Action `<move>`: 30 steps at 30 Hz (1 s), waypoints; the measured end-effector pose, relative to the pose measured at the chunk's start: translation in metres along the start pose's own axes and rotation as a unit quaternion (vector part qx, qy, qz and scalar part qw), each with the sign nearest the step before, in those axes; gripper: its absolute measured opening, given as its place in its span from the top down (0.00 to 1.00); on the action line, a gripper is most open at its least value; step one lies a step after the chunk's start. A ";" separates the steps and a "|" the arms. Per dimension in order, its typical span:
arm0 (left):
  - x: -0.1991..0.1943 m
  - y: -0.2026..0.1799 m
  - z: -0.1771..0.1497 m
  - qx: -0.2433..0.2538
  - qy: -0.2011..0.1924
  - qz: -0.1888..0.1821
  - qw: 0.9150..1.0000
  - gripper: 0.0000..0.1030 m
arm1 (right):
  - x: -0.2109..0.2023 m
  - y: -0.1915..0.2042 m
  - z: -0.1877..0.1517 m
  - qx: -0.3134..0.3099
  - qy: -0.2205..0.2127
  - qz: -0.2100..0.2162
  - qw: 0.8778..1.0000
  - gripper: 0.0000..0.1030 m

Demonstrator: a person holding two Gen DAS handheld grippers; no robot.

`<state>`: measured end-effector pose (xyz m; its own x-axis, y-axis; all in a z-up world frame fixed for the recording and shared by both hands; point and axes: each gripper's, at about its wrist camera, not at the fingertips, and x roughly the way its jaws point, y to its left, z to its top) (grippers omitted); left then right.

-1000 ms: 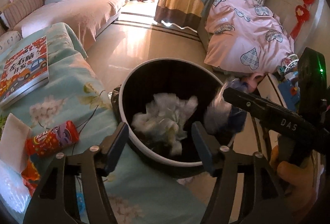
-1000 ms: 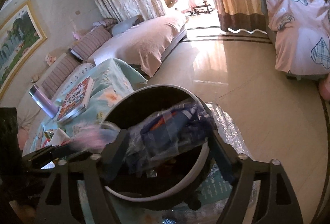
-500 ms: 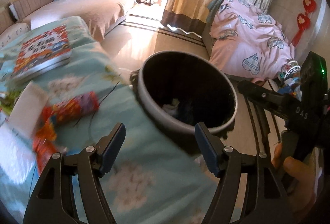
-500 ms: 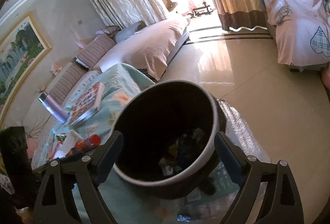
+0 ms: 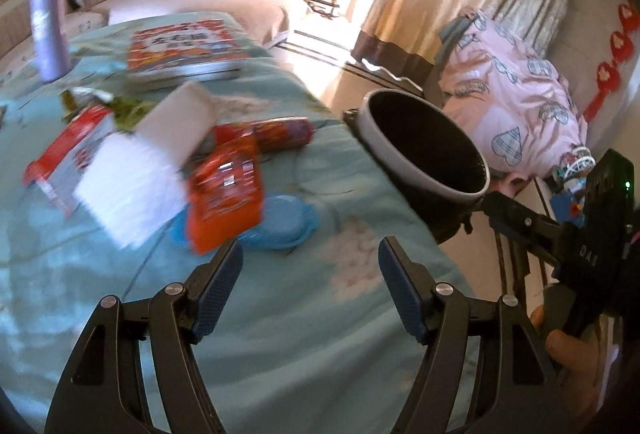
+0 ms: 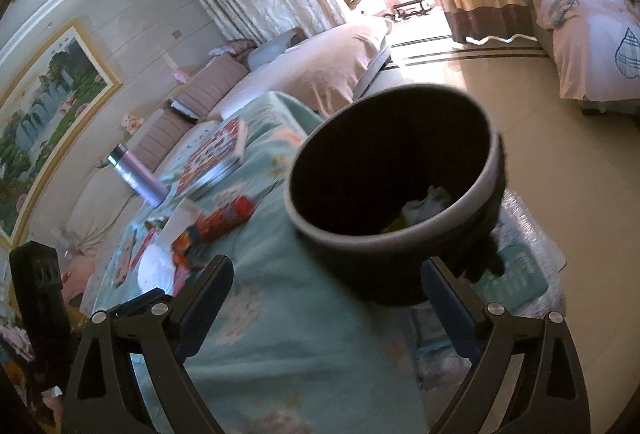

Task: Collect trash
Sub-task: 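Grasp the white foam net with the left gripper while the right grasps the red chip bag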

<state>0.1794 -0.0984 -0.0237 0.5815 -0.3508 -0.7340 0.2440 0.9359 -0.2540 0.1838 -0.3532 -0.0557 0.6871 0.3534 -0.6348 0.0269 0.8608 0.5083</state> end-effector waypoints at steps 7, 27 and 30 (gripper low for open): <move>-0.020 0.033 -0.016 -0.033 -0.008 0.013 0.999 0.30 | 0.008 0.032 -0.022 -0.017 0.014 0.018 1.000 0.07; -0.037 0.095 -0.016 -0.073 -0.026 0.048 0.996 0.30 | 0.043 0.101 -0.040 -0.074 0.038 0.045 0.995 0.19; -0.035 0.102 -0.009 -0.081 -0.029 0.042 0.995 0.30 | 0.051 0.105 -0.037 -0.074 0.046 0.052 0.995 0.28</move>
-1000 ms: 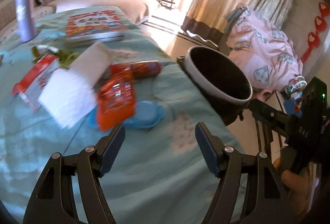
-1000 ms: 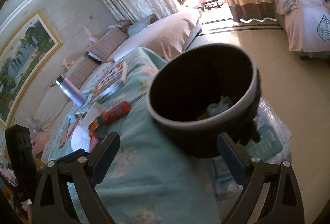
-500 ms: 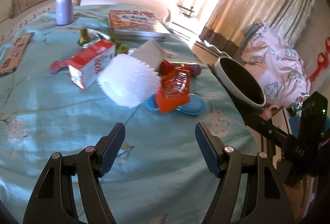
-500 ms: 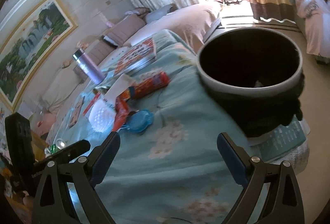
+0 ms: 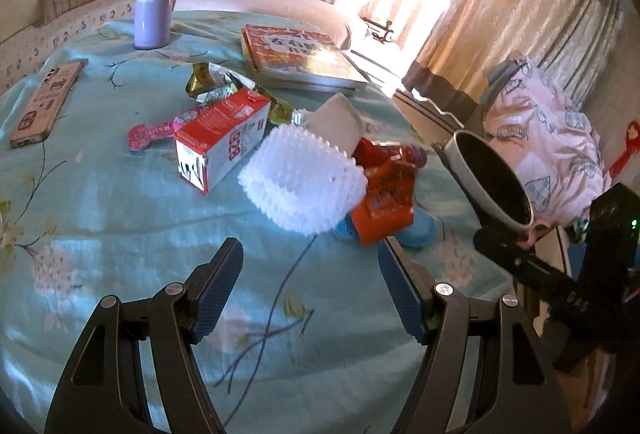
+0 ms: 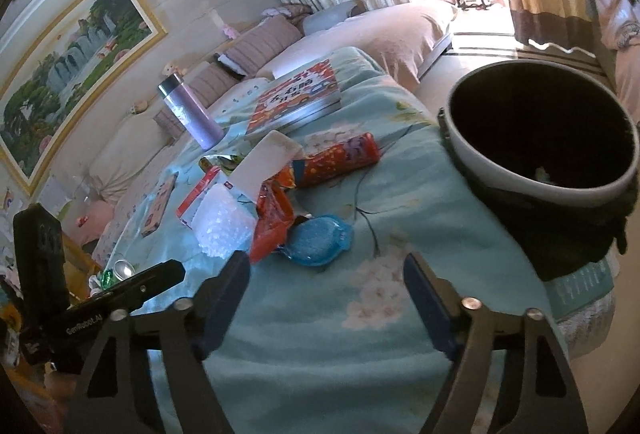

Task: Collect trash
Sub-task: 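Grasp the white foam net with the left gripper while the right grasps the red chip bag, then carry the foam net and chip bag to the bin and release both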

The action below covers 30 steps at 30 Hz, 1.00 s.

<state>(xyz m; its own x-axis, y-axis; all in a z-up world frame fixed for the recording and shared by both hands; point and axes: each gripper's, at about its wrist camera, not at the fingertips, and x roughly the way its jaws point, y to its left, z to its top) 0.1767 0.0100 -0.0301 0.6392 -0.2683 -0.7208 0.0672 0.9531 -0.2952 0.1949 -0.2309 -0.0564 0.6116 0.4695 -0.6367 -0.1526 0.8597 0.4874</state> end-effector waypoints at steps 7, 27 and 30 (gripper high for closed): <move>0.016 0.001 0.017 0.013 -0.001 -0.004 1.000 0.31 | 0.023 0.012 0.013 -0.007 0.011 0.019 1.000 0.43; 0.021 -0.008 0.015 0.036 0.013 -0.044 0.998 0.95 | 0.040 0.024 0.020 -0.037 0.026 0.046 0.998 0.93; 0.012 -0.014 0.014 0.040 0.007 -0.052 0.998 0.95 | 0.030 0.020 0.021 -0.033 0.016 0.045 0.998 0.93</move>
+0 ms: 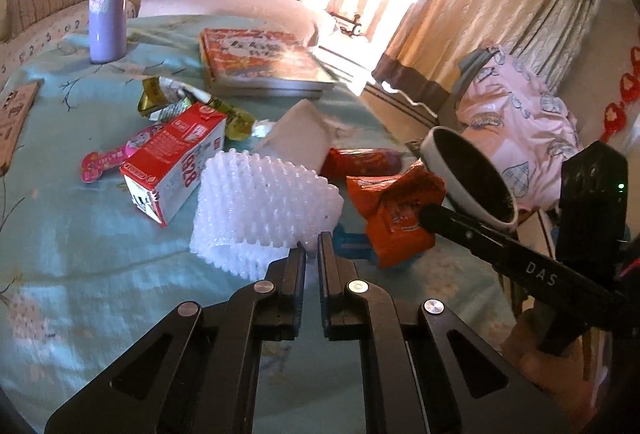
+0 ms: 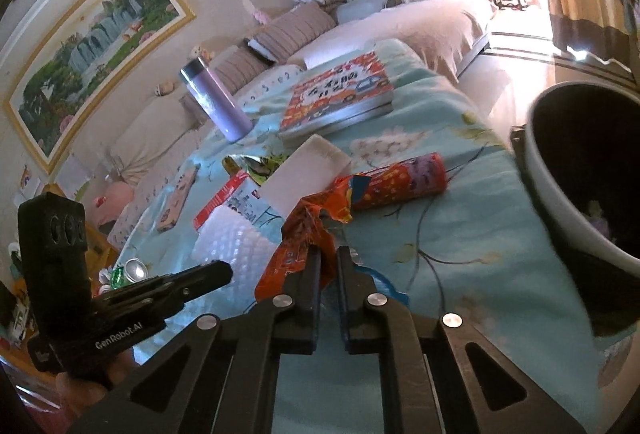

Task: Collect trash
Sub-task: 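Carry the foam net and chip bag to the bin and release both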

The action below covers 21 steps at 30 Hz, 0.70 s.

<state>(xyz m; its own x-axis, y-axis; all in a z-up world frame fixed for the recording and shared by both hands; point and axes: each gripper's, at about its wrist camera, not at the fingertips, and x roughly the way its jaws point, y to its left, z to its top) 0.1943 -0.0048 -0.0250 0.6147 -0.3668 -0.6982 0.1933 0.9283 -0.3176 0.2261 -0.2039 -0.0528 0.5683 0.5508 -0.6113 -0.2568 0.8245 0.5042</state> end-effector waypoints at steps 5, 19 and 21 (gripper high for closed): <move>-0.007 -0.027 0.000 0.021 -0.005 -0.018 1.000 0.95 | -0.024 -0.012 -0.002 0.011 -0.018 -0.009 1.000 0.94; -0.003 -0.087 0.011 0.070 -0.015 -0.041 0.997 0.95 | -0.082 -0.061 -0.008 0.057 -0.069 -0.033 0.995 0.94; -0.003 -0.092 0.014 0.072 -0.019 -0.038 0.996 0.95 | -0.086 -0.067 -0.007 0.061 -0.073 -0.034 0.995 0.94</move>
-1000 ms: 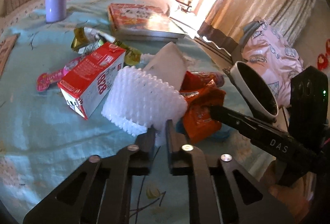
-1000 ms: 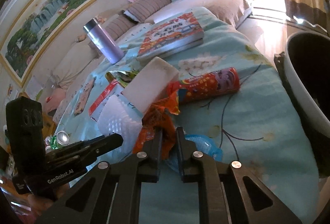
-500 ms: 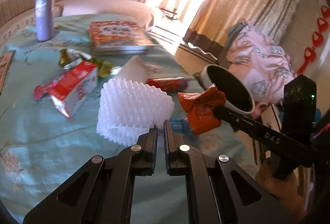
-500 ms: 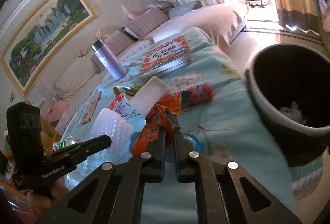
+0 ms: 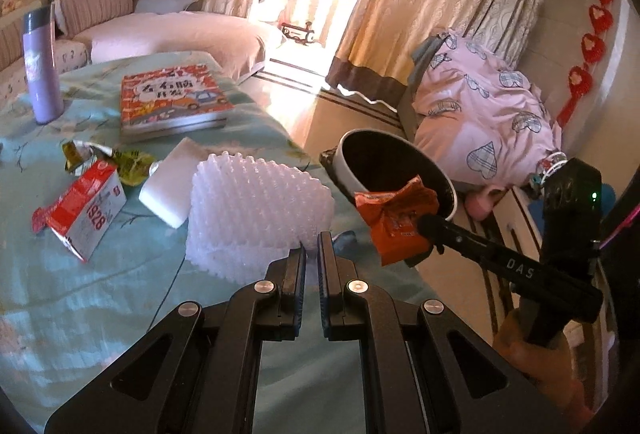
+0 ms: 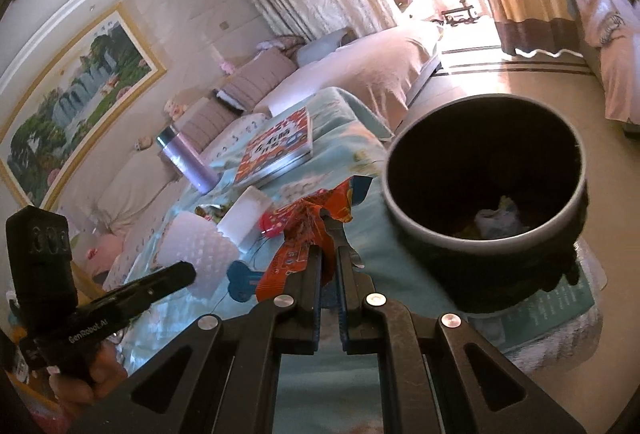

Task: Collect trash
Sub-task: 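Carry the foam net and chip bag to the bin and release both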

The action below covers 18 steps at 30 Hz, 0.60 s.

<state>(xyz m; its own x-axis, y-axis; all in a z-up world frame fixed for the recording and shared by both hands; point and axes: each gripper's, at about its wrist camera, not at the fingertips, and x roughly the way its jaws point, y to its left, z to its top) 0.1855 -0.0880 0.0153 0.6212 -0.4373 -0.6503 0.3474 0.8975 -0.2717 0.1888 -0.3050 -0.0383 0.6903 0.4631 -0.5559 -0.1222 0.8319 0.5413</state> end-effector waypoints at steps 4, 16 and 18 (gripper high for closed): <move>0.000 -0.001 0.006 0.003 -0.008 0.015 1.000 0.95 | -0.003 -0.012 0.001 0.008 -0.002 -0.002 1.000 0.94; 0.023 -0.018 0.018 0.012 0.002 0.008 1.000 0.95 | -0.013 -0.039 0.009 0.021 -0.015 -0.007 1.000 0.94; 0.033 -0.030 0.020 0.020 0.009 -0.003 1.000 0.95 | -0.015 -0.045 0.011 0.023 -0.017 -0.011 1.000 0.94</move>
<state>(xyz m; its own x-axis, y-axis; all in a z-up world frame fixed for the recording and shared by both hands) 0.2094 -0.1308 0.0157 0.6062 -0.4410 -0.6619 0.3792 0.8918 -0.2469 0.1918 -0.3534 -0.0473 0.7162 0.4337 -0.5467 -0.0745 0.8265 0.5580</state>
